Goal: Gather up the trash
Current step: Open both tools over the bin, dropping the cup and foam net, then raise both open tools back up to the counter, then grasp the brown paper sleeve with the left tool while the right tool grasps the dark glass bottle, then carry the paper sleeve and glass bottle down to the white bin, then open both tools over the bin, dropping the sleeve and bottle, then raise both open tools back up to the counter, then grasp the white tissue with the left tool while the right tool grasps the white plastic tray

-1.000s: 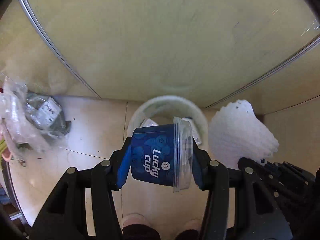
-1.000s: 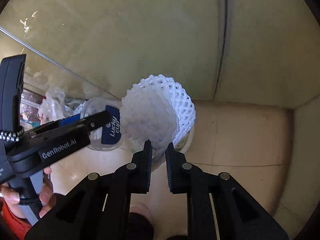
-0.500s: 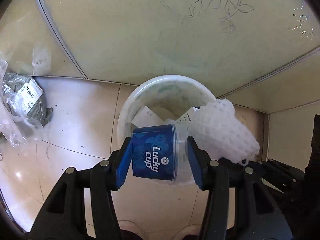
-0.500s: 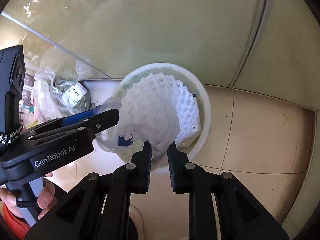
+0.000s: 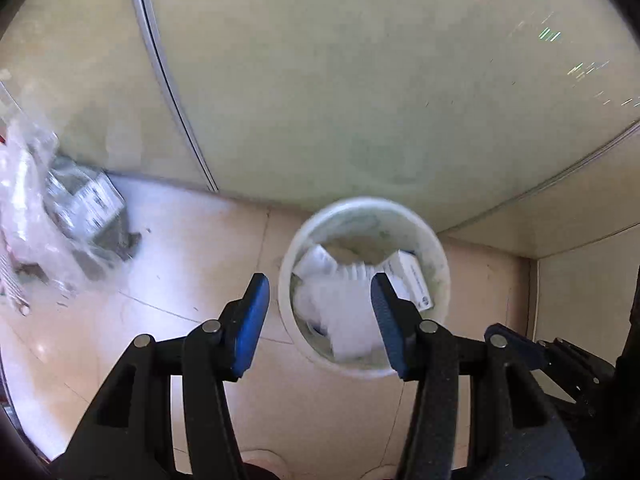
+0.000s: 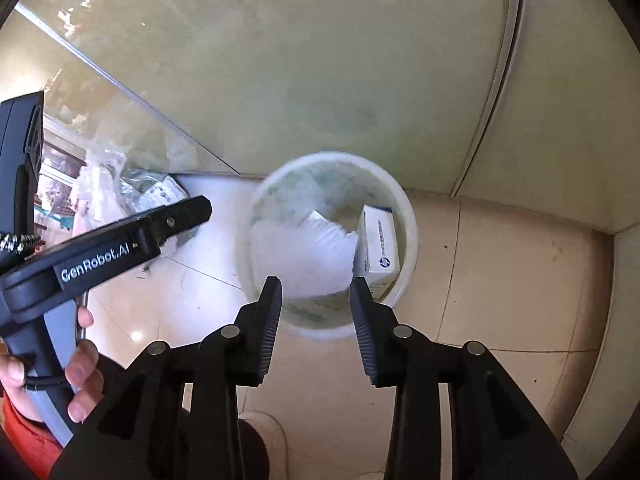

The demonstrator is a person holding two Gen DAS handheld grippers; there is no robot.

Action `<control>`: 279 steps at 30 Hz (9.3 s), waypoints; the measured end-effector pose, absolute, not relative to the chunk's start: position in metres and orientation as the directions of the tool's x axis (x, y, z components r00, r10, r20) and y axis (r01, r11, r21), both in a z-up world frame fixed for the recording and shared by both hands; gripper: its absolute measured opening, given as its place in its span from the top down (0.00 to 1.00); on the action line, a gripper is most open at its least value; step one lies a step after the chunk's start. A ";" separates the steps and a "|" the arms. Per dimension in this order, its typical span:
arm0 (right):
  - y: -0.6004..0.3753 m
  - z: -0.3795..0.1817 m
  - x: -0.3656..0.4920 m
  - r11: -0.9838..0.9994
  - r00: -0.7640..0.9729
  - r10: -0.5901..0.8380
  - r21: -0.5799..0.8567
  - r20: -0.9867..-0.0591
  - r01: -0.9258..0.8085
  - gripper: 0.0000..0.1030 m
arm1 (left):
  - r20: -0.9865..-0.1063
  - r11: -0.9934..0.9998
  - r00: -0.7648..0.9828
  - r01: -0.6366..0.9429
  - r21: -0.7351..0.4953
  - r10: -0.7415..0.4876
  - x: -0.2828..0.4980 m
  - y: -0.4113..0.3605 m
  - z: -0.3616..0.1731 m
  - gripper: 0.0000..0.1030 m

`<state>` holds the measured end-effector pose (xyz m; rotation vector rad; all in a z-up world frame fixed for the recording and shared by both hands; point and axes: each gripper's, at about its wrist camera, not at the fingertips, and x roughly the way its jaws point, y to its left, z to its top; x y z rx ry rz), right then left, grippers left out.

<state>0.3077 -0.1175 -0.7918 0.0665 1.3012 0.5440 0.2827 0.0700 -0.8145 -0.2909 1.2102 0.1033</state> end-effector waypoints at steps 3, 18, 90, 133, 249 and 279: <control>-0.121 -0.763 0.303 0.874 0.197 0.416 0.331 -0.888 -0.356 0.69 | -0.923 0.964 0.382 -0.227 -0.136 -0.040 0.280 0.069 -0.783 0.49; -0.140 -0.502 0.293 0.884 0.240 0.433 0.357 -0.869 -0.302 0.69 | -0.934 0.978 0.358 -0.194 -0.076 -0.002 0.258 0.048 -0.525 0.50; -0.144 -0.293 0.680 0.754 0.137 0.436 0.278 -0.889 -0.595 0.75 | -0.923 0.981 0.375 -0.127 -0.147 -0.090 0.638 0.009 -0.269 0.33; -0.179 -0.214 0.527 0.868 0.388 0.437 0.266 -0.812 -0.420 0.75 | -0.841 0.998 0.541 -0.041 -0.040 -0.012 0.515 0.004 -0.206 0.41; -0.144 -0.247 0.397 0.921 0.395 0.372 0.280 -0.840 -0.272 0.66 | -0.929 0.981 0.367 -0.160 -0.113 -0.048 0.340 0.077 -0.297 0.36; -0.135 -0.275 0.603 0.834 0.236 0.398 0.242 -0.887 -0.496 0.94 | -0.947 0.886 0.321 -0.429 -0.175 -0.032 0.558 0.096 -0.299 0.36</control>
